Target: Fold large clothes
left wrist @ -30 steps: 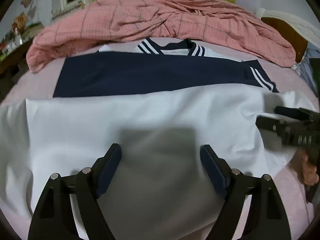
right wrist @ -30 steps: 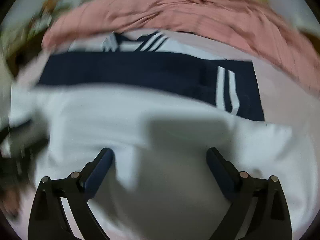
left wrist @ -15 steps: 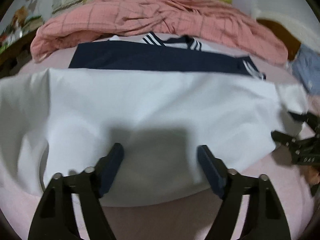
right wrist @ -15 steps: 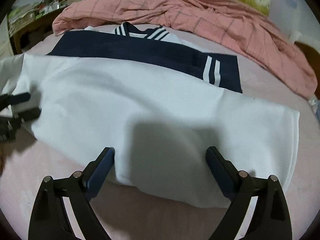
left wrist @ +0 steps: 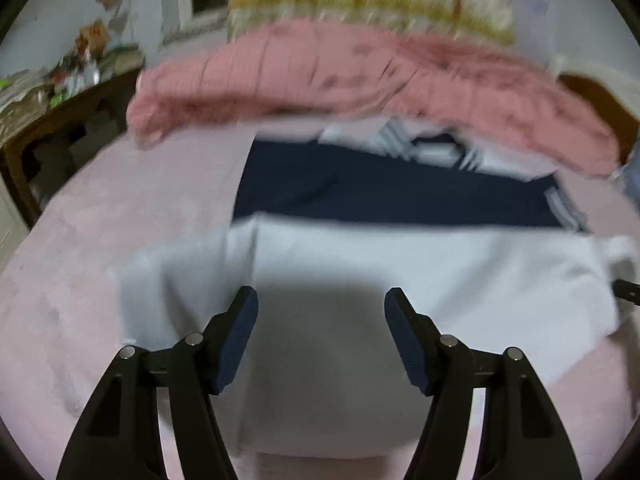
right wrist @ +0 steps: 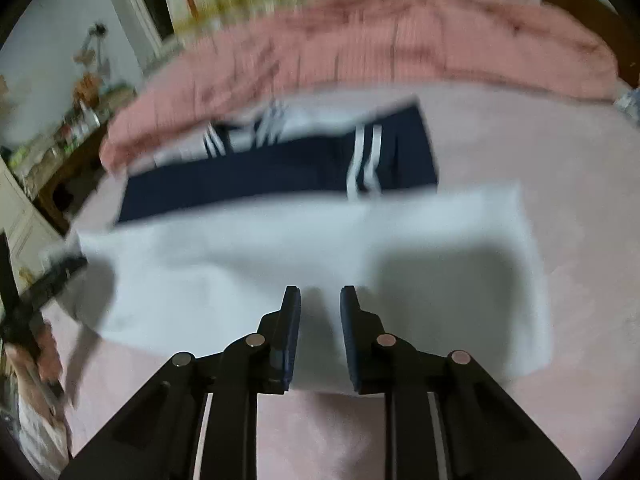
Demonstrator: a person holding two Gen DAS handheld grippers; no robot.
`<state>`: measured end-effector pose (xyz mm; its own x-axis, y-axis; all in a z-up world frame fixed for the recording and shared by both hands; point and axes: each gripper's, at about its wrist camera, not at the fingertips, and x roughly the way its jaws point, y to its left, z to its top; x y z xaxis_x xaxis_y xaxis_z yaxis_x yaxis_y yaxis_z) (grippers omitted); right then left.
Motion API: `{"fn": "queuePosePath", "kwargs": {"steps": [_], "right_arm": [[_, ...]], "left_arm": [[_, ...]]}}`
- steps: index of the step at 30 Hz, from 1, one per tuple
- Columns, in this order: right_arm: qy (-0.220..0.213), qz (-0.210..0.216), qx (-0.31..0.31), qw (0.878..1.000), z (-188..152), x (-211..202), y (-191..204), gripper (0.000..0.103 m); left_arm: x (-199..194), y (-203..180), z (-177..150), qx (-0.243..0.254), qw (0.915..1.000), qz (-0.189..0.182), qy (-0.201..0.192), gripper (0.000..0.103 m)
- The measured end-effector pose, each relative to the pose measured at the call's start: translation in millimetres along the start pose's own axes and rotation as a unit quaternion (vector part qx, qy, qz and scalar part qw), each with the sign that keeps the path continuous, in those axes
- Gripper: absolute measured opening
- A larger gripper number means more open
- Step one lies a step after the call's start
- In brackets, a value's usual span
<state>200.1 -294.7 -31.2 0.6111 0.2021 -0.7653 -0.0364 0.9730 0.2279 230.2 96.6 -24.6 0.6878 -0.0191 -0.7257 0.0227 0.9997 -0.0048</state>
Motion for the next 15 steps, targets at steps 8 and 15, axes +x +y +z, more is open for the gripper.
{"fn": "queuePosePath", "kwargs": {"steps": [8, 15], "right_arm": [[-0.017, -0.015, 0.026, 0.999, 18.6, 51.4, -29.2, 0.0], [0.03, -0.005, -0.008, 1.0, 7.0, 29.8, -21.3, 0.0]], "left_arm": [[18.9, 8.3, -20.3, -0.016, 0.9981, 0.042, 0.041, 0.06], [0.9, 22.0, -38.1, -0.034, 0.9981, 0.018, 0.049, 0.059]]}}
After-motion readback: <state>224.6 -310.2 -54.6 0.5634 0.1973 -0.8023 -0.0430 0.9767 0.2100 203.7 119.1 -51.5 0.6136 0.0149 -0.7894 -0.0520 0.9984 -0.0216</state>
